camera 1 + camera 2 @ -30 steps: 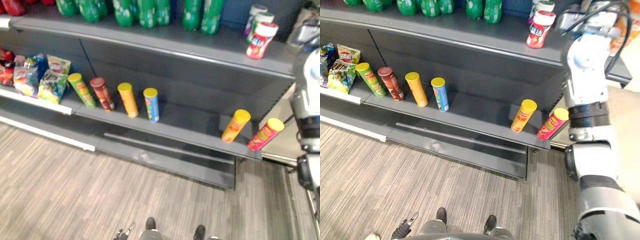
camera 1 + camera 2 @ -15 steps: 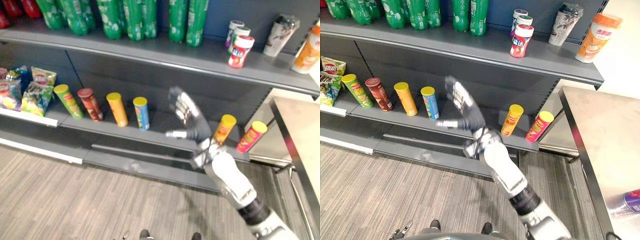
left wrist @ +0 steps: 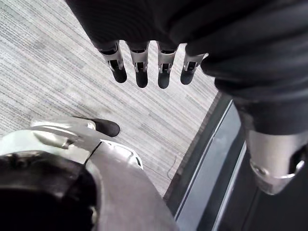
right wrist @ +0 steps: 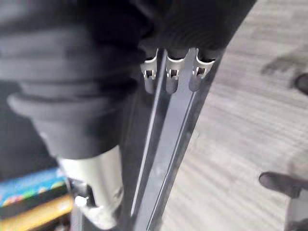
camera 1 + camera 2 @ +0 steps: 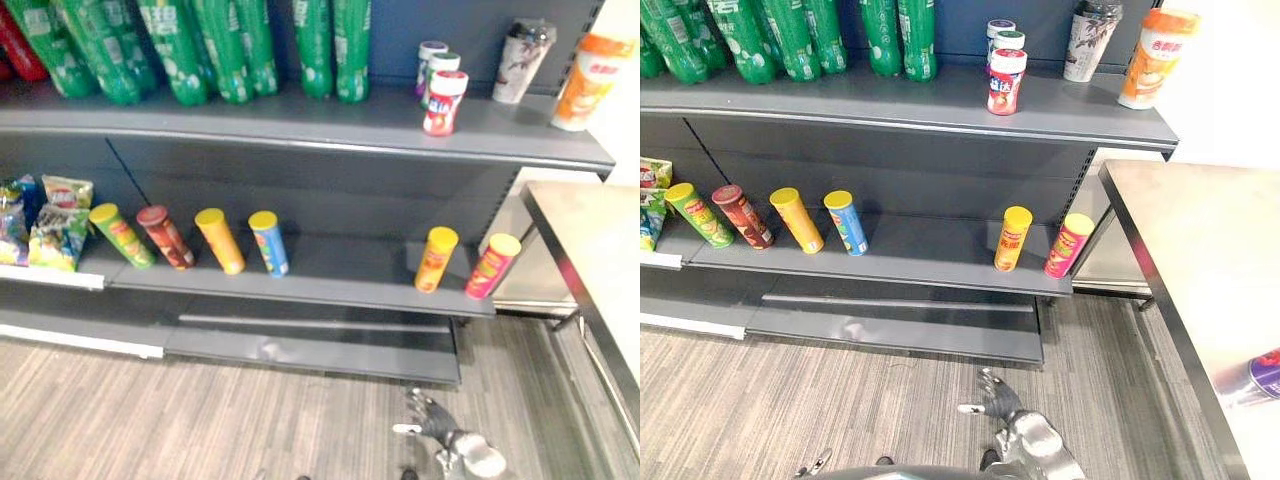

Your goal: Put the gum and the chips on the shelf.

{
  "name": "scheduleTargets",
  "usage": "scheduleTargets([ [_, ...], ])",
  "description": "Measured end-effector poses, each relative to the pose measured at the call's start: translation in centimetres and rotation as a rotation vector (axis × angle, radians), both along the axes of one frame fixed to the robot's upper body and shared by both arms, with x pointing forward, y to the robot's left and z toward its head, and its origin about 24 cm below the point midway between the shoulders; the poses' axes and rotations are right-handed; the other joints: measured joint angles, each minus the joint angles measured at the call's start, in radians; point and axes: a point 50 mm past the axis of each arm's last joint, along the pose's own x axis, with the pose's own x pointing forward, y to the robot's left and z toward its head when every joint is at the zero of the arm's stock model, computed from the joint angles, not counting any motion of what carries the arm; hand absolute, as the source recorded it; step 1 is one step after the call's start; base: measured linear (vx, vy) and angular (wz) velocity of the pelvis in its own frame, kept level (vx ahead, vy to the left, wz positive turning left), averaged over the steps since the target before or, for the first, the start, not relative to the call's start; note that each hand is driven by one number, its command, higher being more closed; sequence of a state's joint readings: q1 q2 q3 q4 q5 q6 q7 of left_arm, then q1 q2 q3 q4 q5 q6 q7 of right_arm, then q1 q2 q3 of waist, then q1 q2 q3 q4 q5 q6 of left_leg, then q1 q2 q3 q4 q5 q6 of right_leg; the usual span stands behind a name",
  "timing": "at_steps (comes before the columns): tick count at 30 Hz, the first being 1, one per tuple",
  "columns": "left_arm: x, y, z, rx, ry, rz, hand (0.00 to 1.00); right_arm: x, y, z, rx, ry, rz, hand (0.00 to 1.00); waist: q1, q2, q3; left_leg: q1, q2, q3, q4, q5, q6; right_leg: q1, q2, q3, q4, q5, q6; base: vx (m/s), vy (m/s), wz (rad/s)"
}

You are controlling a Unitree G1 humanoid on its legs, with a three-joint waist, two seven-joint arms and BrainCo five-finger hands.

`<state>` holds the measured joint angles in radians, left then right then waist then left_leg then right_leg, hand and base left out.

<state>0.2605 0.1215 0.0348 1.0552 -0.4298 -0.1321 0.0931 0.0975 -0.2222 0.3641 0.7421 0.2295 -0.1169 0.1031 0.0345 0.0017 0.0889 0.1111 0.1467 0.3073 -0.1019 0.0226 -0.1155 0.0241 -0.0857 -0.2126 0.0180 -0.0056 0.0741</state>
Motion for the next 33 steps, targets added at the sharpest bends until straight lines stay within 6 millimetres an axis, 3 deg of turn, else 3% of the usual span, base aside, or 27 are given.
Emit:
scheduleTargets([
  [5,-0.4,-0.4,-0.3,-0.108,0.008,0.015,0.0,-4.2,-4.7,-2.7,-0.159,0.19,-0.261,0.0,-0.004,0.003,-0.002,0.015,-0.002,-0.016,0.0,-0.003,-0.001,0.019,-0.002,-0.013,0.001,-0.009,0.001,0.04,-0.004,0.09],
  [8,-0.6,-0.5,-0.4,-0.152,0.006,0.036,0.0,-6.3,-5.8,-3.3,-0.174,0.248,-0.37,0.0,-0.006,0.003,-0.002,0.019,-0.005,-0.018,0.0,-0.005,0.0,0.031,-0.007,-0.023,0.0,-0.013,0.004,0.01,0.006,0.06],
  [12,-1.0,-0.7,-0.5,-0.178,0.015,0.05,0.0,-8.2,-6.0,-3.6,-0.151,0.287,-0.454,0.0,-0.011,0.005,-0.001,0.02,-0.012,-0.018,0.0,-0.008,0.004,0.032,-0.015,-0.024,-0.001,-0.018,0.009,0.01,0.008,0.04],
  [15,-1.3,-0.6,-0.6,-0.194,0.019,0.056,0.0,-8.4,-6.0,-3.5,-0.133,0.253,-0.51,0.0,-0.029,0.004,0.0,0.025,-0.015,-0.015,0.0,-0.011,0.007,0.033,-0.018,-0.02,-0.004,-0.018,0.009,0.01,0.009,-0.04],
  [21,-1.4,-0.7,-0.6,-0.2,0.024,0.06,0.0,-8.8,-6.1,-3.5,-0.1,0.242,-0.564,0.0,-0.033,0.003,0.003,0.037,-0.017,0.012,0.0,-0.023,0.006,0.033,-0.017,0.003,0.001,-0.017,0.01,0.04,0.015,-0.12],
  [24,-1.4,-0.7,-0.6,-0.211,0.012,0.096,0.0,-9.3,-6.0,-3.7,-0.055,0.264,-0.643,0.0,-0.035,-0.004,0.011,0.049,-0.021,0.028,0.01,-0.041,0.016,0.002,-0.028,0.021,0.074,-0.062,0.02,0.07,0.031,-0.13],
  [26,-0.6,-0.5,-0.6,-0.227,-0.02,0.077,0.0,-9.6,-6.0,-3.8,-0.029,0.272,-0.684,0.0,-0.038,-0.018,0.038,0.026,-0.027,0.042,0.131,-0.108,0.02,-0.047,-0.063,0.051,0.21,-0.122,0.027,0.03,0.033,-0.22],
  [28,-0.3,-0.4,-0.5,-0.239,-0.033,0.067,0.0,-10.0,-6.2,-3.8,0.003,0.271,-0.75,0.0,-0.054,-0.012,0.053,-0.003,-0.021,0.049,0.237,-0.165,0.028,-0.057,-0.08,0.061,0.248,-0.133,0.04,0.07,0.056,-0.21],
  [30,0.2,-0.5,-0.5,-0.254,-0.048,0.064,0.0,-10.7,-6.2,-3.8,0.027,0.275,-0.823,0.0,-0.059,-0.005,0.058,-0.023,-0.01,0.075,0.29,-0.2,0.036,-0.069,-0.077,0.081,0.246,-0.109,0.071,0.03,0.098,-0.44],
  [31,0.6,-0.6,-0.5,-0.258,-0.052,0.062,0.0,-10.9,-6.0,-3.9,0.046,0.275,-0.857,0.0,-0.058,-0.003,0.067,-0.023,0.005,0.111,0.303,-0.214,0.042,-0.083,-0.068,0.087,0.244,-0.067,0.086,-0.04,0.101,-0.67],
  [33,1.0,-0.8,-0.5,-0.27,-0.054,0.068,0.0,-10.9,-5.8,-3.9,0.079,0.26,-0.893,0.0,-0.055,-0.001,0.077,-0.019,0.036,0.193,0.316,-0.232,0.054,-0.113,-0.044,0.078,0.208,0.018,0.078,-0.14,0.146,-1.24],
])
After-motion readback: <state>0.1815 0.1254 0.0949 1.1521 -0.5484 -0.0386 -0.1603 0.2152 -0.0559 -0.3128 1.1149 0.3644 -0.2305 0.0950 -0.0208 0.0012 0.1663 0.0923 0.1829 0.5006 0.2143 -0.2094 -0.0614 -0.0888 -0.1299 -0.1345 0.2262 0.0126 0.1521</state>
